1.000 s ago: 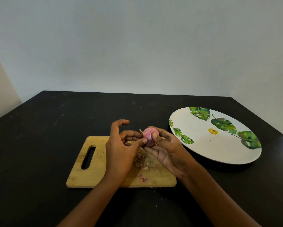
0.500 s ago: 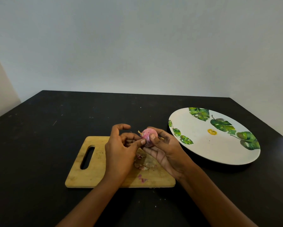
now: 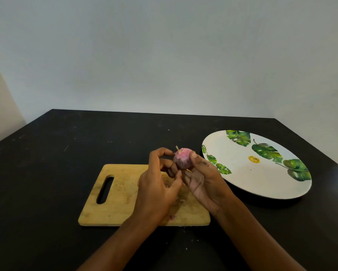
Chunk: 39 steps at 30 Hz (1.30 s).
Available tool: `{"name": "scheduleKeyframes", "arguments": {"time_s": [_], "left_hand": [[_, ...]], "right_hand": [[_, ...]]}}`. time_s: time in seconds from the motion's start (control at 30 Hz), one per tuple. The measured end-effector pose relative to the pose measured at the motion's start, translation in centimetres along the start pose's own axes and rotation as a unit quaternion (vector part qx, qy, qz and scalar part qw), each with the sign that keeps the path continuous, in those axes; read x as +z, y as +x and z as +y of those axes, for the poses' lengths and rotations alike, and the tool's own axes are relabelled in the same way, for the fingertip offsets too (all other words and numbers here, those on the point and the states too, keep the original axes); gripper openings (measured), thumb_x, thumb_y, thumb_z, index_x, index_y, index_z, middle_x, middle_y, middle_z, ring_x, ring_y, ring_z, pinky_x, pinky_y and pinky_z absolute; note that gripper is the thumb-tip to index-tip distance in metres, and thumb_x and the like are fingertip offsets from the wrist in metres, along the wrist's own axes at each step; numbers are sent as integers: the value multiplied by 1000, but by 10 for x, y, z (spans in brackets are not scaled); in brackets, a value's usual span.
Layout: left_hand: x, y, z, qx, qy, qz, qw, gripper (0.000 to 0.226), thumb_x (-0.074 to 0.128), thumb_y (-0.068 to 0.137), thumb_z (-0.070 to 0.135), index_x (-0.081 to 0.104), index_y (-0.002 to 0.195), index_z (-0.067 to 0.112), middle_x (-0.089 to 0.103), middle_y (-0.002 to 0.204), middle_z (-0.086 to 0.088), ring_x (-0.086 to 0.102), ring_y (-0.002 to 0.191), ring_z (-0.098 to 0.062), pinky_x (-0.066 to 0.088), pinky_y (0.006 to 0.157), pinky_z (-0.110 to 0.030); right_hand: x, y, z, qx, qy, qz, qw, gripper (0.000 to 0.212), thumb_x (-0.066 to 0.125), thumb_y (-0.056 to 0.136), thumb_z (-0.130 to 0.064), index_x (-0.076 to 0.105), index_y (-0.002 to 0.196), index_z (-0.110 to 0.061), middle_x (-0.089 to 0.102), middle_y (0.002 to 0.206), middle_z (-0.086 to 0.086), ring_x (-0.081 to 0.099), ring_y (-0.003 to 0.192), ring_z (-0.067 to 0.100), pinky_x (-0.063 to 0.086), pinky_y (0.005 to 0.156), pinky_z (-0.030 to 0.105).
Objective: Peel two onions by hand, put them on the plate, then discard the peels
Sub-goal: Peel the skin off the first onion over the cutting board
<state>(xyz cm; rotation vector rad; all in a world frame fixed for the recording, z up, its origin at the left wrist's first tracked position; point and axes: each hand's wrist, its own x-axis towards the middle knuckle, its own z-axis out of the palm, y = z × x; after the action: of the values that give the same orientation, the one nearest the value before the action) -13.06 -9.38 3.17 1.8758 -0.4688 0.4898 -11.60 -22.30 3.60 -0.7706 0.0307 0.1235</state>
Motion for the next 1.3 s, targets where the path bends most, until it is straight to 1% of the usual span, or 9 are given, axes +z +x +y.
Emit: {"name": "scheduleKeyframes", "arguments": {"time_s": [0.1, 0.2, 0.37, 0.53, 0.77, 0.87, 0.97, 1.1, 1.3], "left_hand": [[-3, 2, -3, 26, 31, 19, 999, 66, 69, 76, 0, 36, 113, 44, 61, 86, 14, 62, 82, -1, 54, 60, -20], [-7, 5, -6, 35, 57, 20, 998, 62, 68, 78, 0, 39, 109, 47, 60, 89, 23, 59, 94, 8, 52, 66, -10], [-8, 6, -13, 38, 81, 39, 995, 44, 76, 73, 12, 52, 100, 36, 64, 82, 15, 64, 78, 2, 52, 71, -10], [-9, 7, -12, 50, 70, 56, 995, 59, 70, 74, -4, 43, 108, 34, 53, 74, 11, 57, 82, -4, 46, 66, -3], [-10, 9, -17, 80, 78, 14, 994, 70, 76, 74, 15, 37, 119, 52, 60, 111, 10, 58, 97, 2, 56, 67, -19], [-11, 9, -20, 112, 105, 17, 988, 67, 73, 73, 21, 37, 128, 38, 58, 110, 6, 58, 94, 3, 53, 71, -12], [-11, 10, -22, 139, 137, 11, 981, 66, 73, 73, 18, 38, 127, 32, 54, 107, 8, 54, 98, -3, 53, 75, -18], [-11, 12, -23, 100, 133, -33, 985, 69, 73, 76, 11, 34, 124, 41, 55, 108, 2, 56, 97, -9, 57, 75, -33], [-10, 10, -26, 92, 107, -61, 988, 62, 65, 84, 12, 27, 110, 54, 55, 96, 8, 58, 87, -8, 56, 73, -31]], "right_hand": [[-2, 1, -5, 9, 45, 12, 999, 52, 58, 82, -23, 51, 128, 1, 61, 124, 26, 67, 105, 32, 60, 77, 33], [-4, 3, -7, 10, 57, 25, 998, 57, 60, 81, -22, 47, 132, 0, 58, 129, 26, 63, 112, 35, 60, 75, 35], [-4, 2, -5, 27, 38, 4, 999, 48, 59, 82, -20, 51, 125, 2, 59, 127, 27, 63, 111, 37, 59, 82, 38], [-2, 0, -3, 34, 35, -9, 999, 41, 60, 81, -16, 55, 117, 2, 62, 120, 26, 68, 102, 36, 60, 79, 40], [-1, -1, -2, 69, 5, -24, 997, 46, 56, 86, -27, 54, 123, 0, 63, 120, 27, 67, 105, 36, 57, 85, 38], [-1, -1, 0, 83, -14, -13, 996, 53, 58, 83, -34, 54, 125, -1, 64, 119, 26, 67, 106, 34, 59, 83, 36], [0, -1, 0, 86, -30, 3, 996, 51, 60, 82, -35, 57, 120, -1, 65, 118, 25, 66, 109, 33, 59, 81, 35], [-1, -1, 0, 88, -55, 15, 994, 45, 59, 85, -31, 59, 115, 2, 69, 110, 24, 70, 97, 29, 61, 75, 32], [0, 0, 0, 86, -52, 31, 994, 45, 57, 88, -30, 56, 118, 3, 67, 113, 26, 70, 100, 31, 59, 81, 36]]}}
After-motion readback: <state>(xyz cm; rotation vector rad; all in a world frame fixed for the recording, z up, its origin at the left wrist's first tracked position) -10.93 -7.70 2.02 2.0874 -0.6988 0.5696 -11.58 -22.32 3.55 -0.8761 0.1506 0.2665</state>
